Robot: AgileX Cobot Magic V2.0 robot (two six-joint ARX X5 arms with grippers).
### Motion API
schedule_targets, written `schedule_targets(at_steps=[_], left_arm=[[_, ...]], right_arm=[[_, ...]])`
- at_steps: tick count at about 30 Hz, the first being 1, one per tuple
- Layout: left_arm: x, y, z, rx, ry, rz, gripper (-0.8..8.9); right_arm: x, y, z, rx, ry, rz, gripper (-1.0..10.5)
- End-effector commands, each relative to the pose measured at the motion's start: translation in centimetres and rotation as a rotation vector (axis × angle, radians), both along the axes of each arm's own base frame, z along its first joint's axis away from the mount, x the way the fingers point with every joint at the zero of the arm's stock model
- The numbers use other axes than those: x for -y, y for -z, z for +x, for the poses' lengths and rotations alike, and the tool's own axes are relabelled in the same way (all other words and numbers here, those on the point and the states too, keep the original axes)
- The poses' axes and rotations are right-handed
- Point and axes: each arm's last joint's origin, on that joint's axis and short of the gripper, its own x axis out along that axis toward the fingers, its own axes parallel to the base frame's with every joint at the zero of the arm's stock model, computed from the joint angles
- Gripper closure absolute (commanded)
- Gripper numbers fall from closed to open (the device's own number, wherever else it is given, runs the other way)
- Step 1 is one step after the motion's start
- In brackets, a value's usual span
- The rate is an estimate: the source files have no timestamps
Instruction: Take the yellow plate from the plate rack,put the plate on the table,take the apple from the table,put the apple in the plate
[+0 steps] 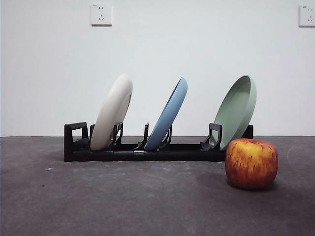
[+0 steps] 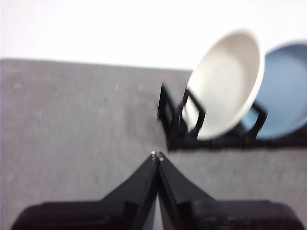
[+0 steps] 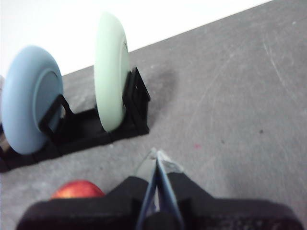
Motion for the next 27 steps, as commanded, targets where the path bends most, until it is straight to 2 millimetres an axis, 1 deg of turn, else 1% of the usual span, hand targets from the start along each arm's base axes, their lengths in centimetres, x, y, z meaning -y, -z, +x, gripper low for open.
schedule_targets(at_steps=[1, 4, 7, 11, 15, 18, 22, 25, 27], left_arm=[[0.0, -1.9, 0.1, 0.015, -0.005, -0.030, 8.21], [0.0, -4.0, 0.6, 0.008, -0.005, -0.028, 8.21], [0.1, -6.0, 1.5, -0.020, 0.001, -0.022, 8.21], [0.5, -8.5, 3.7, -0.090, 0.052, -0.022, 8.21], [1.1, -10.7, 6.5, -0.173, 0.153, -0.035, 8.21], [1.6, -11.9, 8.6, -0.249, 0.253, -0.056, 8.21], [2.2, -13.1, 11.3, -0.356, 0.365, -0.089, 8.21], [2.6, -13.7, 13.2, -0.419, 0.430, -0.099, 8.18], [2.8, -14.1, 14.3, -0.458, 0.451, -0.096, 8.13]], right_arm=[[0.0, -2.0, 0.3, -0.003, 0.001, 0.017, 9.6], [-0.1, -4.1, 0.9, -0.022, 0.000, 0.014, 9.6], [-0.3, -6.3, 1.9, -0.051, -0.032, 0.014, 9.6], [-0.9, -8.7, 3.8, -0.086, -0.143, 0.011, 9.6], [-1.5, -10.5, 6.0, -0.128, -0.272, 0.026, 9.6], [-2.0, -11.3, 7.7, -0.171, -0.372, 0.028, 9.5], [-2.5, -11.8, 9.7, -0.245, -0.489, 0.032, 9.5], [-2.8, -12.1, 11.0, -0.303, -0.546, 0.041, 9.4], [-2.9, -12.2, 11.6, -0.332, -0.564, 0.045, 9.1]])
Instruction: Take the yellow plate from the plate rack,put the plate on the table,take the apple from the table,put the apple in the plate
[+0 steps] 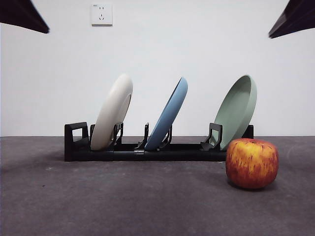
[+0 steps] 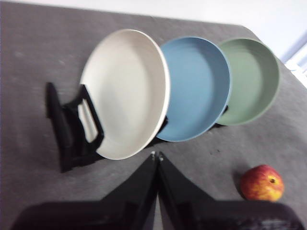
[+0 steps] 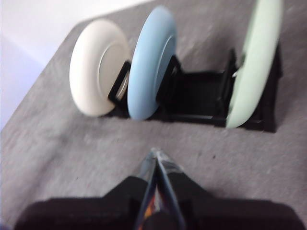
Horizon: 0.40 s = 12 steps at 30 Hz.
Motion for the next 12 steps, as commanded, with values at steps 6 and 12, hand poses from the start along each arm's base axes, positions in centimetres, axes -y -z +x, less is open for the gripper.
schedule_targets(at_steps=[6, 12], left_arm=[[1.1, -1.3, 3.9, -0.062, 0.066, 0.024, 5.49], [2.3, -2.7, 6.4, -0.043, 0.094, 0.020, 4.68]], right_arm=[[-0.2, -0.3, 1.3, -0.035, -0.026, -0.020, 6.8], [-0.2, -0.4, 1.3, -0.034, -0.026, -0.020, 6.8]])
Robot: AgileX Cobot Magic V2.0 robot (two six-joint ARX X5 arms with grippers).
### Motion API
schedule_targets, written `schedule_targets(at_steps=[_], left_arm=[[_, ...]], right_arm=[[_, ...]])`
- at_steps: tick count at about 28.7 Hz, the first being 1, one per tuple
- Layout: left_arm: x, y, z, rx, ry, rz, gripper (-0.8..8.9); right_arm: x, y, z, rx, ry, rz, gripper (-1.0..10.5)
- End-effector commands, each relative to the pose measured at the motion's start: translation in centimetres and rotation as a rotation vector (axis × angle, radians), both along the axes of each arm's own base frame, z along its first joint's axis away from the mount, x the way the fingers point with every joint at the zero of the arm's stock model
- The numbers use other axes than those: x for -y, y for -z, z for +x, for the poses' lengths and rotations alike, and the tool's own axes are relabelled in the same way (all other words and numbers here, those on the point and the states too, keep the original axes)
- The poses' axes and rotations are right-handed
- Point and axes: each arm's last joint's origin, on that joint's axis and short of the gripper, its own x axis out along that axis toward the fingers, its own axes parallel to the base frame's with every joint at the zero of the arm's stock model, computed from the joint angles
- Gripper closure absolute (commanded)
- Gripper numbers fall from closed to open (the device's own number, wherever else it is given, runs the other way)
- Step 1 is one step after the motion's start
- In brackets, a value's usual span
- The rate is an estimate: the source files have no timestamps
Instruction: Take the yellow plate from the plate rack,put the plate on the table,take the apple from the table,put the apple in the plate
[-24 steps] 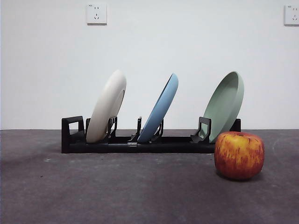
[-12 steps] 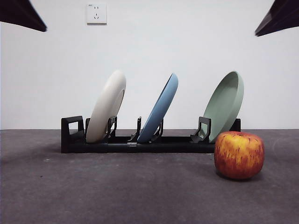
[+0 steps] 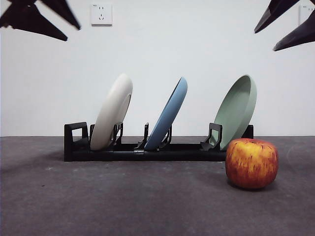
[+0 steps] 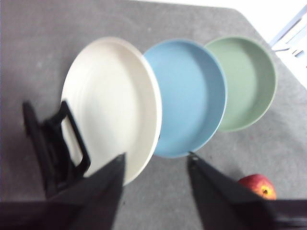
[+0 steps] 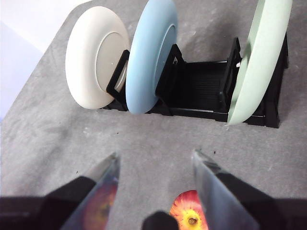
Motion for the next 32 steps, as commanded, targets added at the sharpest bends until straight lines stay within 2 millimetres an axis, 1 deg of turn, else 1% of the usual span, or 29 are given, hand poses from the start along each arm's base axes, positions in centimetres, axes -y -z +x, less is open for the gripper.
schedule_targets(at_steps=[1, 6, 9, 12, 17, 21, 24, 32], left_arm=[[0.7, -0.5, 1.2, 0.014, 0.026, 0.003, 4.68], [2.0, -1.0, 3.6, -0.009, 0.051, 0.009, 4.68], [2.7, -0.7, 5.2, -0.029, 0.061, 0.011, 4.68], [3.5, -0.1, 6.7, -0.064, 0.065, 0.005, 4.69], [4.9, 1.9, 8.7, -0.105, 0.067, 0.031, 4.69], [5.7, 3.7, 9.7, -0.141, 0.077, 0.042, 4.69], [6.2, 4.7, 10.2, -0.153, 0.062, 0.068, 4.69], [7.2, 5.0, 10.7, -0.118, 0.071, 0.061, 4.73]], right_arm=[[0.0, -0.2, 0.1, 0.011, -0.008, -0.006, 6.8], [-0.1, -0.2, 0.1, 0.010, -0.009, -0.006, 6.9], [-0.1, -0.2, 0.1, 0.010, -0.009, -0.006, 6.9], [-0.1, -0.2, 0.1, 0.010, -0.009, -0.006, 6.9], [-0.1, -0.2, 0.1, 0.010, -0.009, -0.006, 6.9], [-0.1, -0.2, 0.1, 0.010, -0.007, -0.007, 6.9], [-0.1, -0.2, 0.1, 0.011, -0.007, -0.008, 6.9], [-0.1, -0.2, 0.1, 0.011, -0.006, -0.008, 6.9]])
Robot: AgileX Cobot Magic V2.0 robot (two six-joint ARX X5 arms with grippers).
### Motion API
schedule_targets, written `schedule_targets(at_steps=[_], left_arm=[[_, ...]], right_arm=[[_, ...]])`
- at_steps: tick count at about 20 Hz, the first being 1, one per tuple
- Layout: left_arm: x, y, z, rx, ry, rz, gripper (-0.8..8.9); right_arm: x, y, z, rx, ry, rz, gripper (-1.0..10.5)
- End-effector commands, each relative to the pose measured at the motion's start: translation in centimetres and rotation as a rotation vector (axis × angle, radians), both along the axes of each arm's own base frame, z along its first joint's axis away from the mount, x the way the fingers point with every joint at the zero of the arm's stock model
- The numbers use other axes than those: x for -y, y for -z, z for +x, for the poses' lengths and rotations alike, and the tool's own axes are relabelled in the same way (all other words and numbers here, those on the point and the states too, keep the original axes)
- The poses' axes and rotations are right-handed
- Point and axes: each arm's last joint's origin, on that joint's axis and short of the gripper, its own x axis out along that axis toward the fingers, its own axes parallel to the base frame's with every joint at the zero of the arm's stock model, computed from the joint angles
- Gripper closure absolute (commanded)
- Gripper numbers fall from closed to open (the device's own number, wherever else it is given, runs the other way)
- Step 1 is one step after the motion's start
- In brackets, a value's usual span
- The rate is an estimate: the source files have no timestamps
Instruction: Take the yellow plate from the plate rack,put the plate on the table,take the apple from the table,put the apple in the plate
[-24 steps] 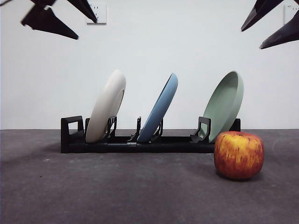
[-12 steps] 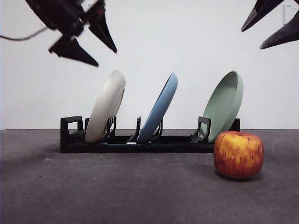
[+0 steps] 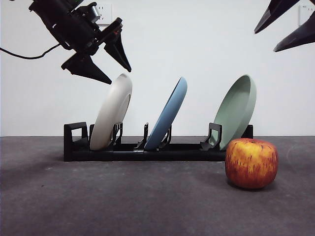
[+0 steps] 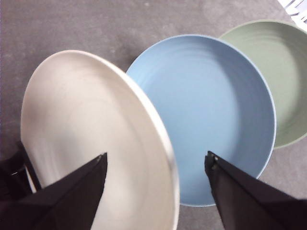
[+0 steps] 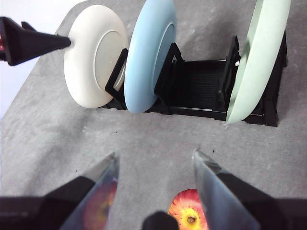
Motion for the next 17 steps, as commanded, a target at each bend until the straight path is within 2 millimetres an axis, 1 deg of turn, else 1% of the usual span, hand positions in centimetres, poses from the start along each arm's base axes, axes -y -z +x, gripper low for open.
schedule_targets(at_steps=[1, 4, 5, 8, 9, 13, 15, 17], left_arm=[[0.7, 0.9, 0.3, -0.021, 0.011, 0.001, 4.73], [1.1, 1.6, 0.5, -0.041, 0.014, 0.011, 4.80], [1.2, 1.6, 0.5, -0.038, 0.006, 0.021, 5.29], [1.2, 1.6, 0.5, -0.028, -0.006, 0.040, 7.67], [1.2, 1.6, 0.5, -0.028, -0.006, 0.040, 8.30], [1.3, 0.9, 0.3, -0.014, 0.024, 0.009, 8.22], [1.2, -0.4, -0.2, -0.001, 0.055, -0.023, 8.22], [1.4, -2.5, -1.1, 0.027, 0.074, -0.037, 8.22]], right_arm=[[-0.1, -0.2, 0.1, 0.014, -0.005, -0.005, 6.9], [-0.1, -0.2, 0.1, 0.014, -0.005, -0.006, 6.9], [-0.1, -0.2, 0.1, 0.013, -0.005, -0.006, 6.9], [0.0, -0.1, 0.0, 0.003, -0.002, -0.009, 6.9], [0.0, -0.1, 0.0, -0.001, -0.002, -0.010, 6.9], [0.0, 0.0, 0.0, -0.005, -0.002, -0.010, 6.9], [0.0, 0.0, 0.0, -0.005, -0.002, -0.010, 6.9], [0.0, 0.0, 0.0, -0.005, -0.002, -0.010, 6.9]])
